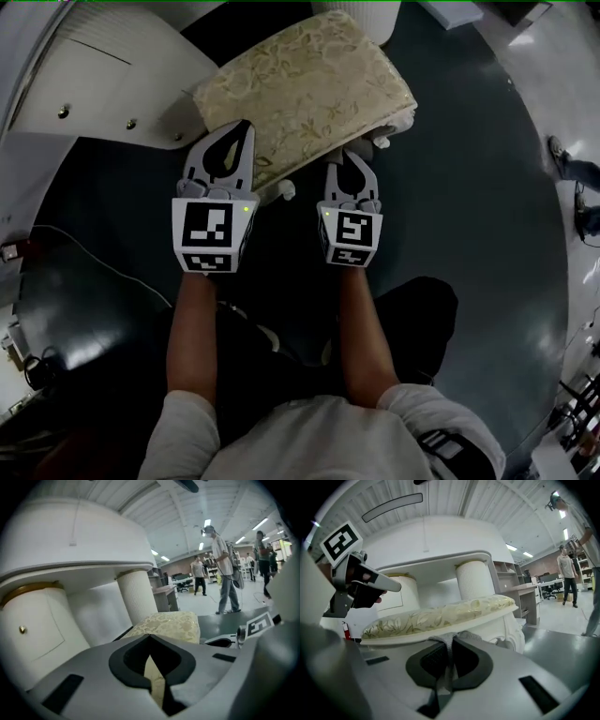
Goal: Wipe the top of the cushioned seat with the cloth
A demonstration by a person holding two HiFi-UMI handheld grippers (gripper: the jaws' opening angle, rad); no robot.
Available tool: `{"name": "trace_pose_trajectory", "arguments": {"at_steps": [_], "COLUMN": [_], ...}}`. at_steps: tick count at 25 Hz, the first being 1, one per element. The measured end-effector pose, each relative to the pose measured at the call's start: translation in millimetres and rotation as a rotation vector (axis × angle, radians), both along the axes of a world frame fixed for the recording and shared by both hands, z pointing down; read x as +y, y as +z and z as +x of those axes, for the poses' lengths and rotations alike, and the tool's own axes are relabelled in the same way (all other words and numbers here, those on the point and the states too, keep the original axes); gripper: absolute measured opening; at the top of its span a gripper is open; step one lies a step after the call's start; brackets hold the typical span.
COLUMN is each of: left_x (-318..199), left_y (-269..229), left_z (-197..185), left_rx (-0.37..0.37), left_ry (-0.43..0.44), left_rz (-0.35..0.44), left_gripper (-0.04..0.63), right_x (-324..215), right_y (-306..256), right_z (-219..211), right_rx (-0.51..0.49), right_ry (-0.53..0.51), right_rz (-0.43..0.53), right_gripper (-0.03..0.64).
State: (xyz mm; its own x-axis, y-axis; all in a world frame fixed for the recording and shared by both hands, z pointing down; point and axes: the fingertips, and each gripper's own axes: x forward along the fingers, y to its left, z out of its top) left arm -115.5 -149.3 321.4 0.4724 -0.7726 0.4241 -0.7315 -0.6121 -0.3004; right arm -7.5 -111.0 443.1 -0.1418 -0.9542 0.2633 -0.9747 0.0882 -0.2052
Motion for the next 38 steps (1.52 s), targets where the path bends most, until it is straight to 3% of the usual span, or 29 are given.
{"name": "trace_pose_trajectory", "arguments": {"at_steps": [4, 7, 11, 14, 17, 21, 23, 27, 30, 33, 38], "left_x": [14, 25, 26, 20, 21, 21, 15, 17, 23, 26, 25], "left_y": [-17, 0, 33, 54, 62, 74, 75, 85, 126, 164, 168], "left_z": [-42, -82, -121, -135, -139, -135, -132, -140, -157, -172, -170], "left_rx": [0.136, 0.221, 0.201, 0.260, 0.301, 0.258, 0.266, 0.352, 0.440, 0.480, 0.524], "left_ry": [-0.109, -0.165, -0.207, -0.207, -0.173, -0.103, -0.066, -0.060, -0.122, -0.194, -0.160], "left_rz": [0.141, 0.141, 0.173, 0.135, 0.140, 0.175, 0.152, 0.095, 0.000, -0.076, -0.062], "left_gripper": [0.014, 0.014, 0.014, 0.014, 0.014, 0.014, 0.014, 0.014, 0.014, 0.014, 0.014], "right_x": [-1, 4, 11, 20, 27, 36, 40, 45, 45, 47, 51], "right_y": [-5, -3, 0, 3, 2, 1, 1, 0, 4, 12, 17], "right_z": [-10, -25, -61, -79, -102, -126, -131, -148, -150, -147, -146], "right_rx": [0.040, 0.063, 0.091, 0.111, 0.117, 0.147, 0.168, 0.203, 0.227, 0.233, 0.224], "right_ry": [0.070, 0.091, 0.042, 0.043, 0.020, 0.027, 0.039, 0.024, 0.030, 0.062, 0.111], "right_rz": [0.045, 0.046, 0.054, 0.057, 0.064, 0.083, 0.089, 0.095, 0.118, 0.152, 0.208], "right_gripper": [0.014, 0.014, 0.014, 0.014, 0.014, 0.014, 0.014, 0.014, 0.014, 0.014, 0.014]}}
